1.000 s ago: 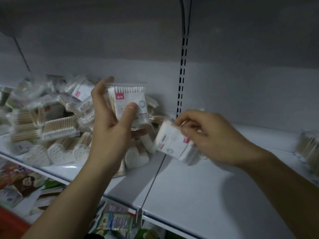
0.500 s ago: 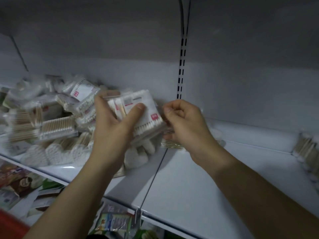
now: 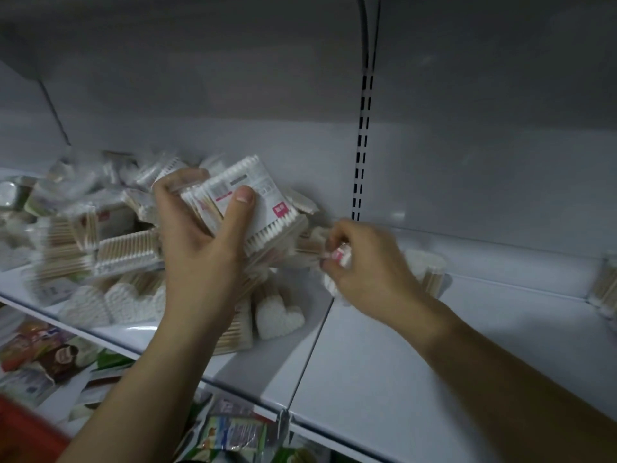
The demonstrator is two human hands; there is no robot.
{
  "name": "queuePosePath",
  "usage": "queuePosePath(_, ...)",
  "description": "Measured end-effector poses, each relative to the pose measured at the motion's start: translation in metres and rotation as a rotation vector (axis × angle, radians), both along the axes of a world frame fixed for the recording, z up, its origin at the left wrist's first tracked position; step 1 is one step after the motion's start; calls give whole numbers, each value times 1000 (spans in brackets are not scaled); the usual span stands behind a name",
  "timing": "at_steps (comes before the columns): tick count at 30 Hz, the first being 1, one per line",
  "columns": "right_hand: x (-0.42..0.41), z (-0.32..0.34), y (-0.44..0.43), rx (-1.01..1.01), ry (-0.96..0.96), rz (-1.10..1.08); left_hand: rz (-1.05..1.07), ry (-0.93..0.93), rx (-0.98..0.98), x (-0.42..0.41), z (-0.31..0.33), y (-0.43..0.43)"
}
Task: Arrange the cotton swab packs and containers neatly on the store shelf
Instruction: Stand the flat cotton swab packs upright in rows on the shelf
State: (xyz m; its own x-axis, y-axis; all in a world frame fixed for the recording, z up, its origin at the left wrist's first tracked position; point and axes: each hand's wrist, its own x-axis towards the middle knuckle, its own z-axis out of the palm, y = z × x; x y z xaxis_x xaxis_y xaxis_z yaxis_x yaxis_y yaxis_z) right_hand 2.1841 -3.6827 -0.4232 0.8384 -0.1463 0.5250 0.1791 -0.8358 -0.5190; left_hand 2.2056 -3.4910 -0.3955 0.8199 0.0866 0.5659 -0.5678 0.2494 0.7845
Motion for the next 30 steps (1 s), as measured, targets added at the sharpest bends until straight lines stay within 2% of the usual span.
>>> queuePosePath(4, -16, 21, -13, 186, -96, -120, 11, -39, 54, -1, 0, -4)
queuePosePath(9, -30, 32, -25, 158, -97, -191, 1, -41, 113, -3, -5, -15)
queuePosePath(16, -42, 50, -49, 225, -256, -259, 6, -36, 98, -6, -7, -28)
queuePosePath(20, -51, 61, -65, 233, -281, -243, -14, -94, 158, -9, -10, -40)
queuePosePath(23, -52, 61, -70, 411, -169, -164, -26, -131, 216, -12, -13, -53)
queuePosePath(26, -58, 57, -72, 706, 127, 43, -49, -147, 197, -16, -15, -66)
queuePosePath(30, -72, 55, -79, 871, 287, 87, -62, -154, 198, -17, -17, -78)
